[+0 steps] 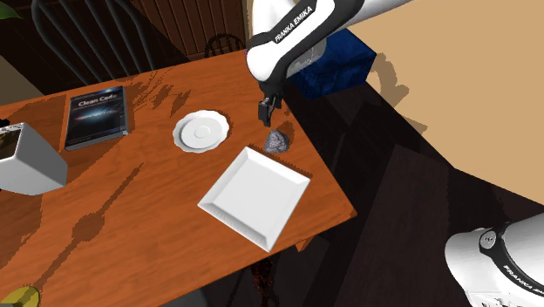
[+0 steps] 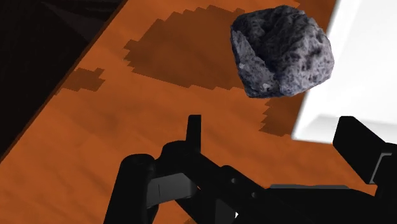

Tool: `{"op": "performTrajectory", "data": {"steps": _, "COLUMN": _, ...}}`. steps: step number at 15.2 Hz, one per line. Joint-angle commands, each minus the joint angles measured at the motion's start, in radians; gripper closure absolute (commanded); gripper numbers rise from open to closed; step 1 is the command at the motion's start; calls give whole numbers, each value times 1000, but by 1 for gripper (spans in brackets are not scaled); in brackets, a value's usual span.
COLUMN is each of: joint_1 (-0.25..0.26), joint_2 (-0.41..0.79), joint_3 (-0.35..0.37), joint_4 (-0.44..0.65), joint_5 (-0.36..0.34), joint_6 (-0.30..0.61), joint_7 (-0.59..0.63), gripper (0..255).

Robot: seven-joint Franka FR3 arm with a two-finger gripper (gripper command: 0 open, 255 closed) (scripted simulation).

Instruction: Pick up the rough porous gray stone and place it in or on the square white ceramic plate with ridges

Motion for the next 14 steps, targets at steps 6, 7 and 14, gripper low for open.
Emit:
{"op": "performTrajectory", "data": {"steps": 6, "joint_1": -34, "joint_2": 141, "joint_3": 20, "joint_4": 157, "joint_5": 18, "joint_6": -141, "joint_7": -54, "gripper": 0}}
{"op": "performTrajectory", "data": {"steps": 7, "joint_1": -34, "joint_2": 149, "joint_3": 20, "joint_4": 155, "joint_5": 19, "joint_6": -132, "joint_7": -55, "gripper": 0}}
{"op": "performTrajectory", "data": {"steps": 14, "joint_1": -33, "joint_2": 162, "joint_3": 20, "joint_4": 153, "joint_5": 19, "joint_6": -117, "joint_7": -55, "gripper": 0}}
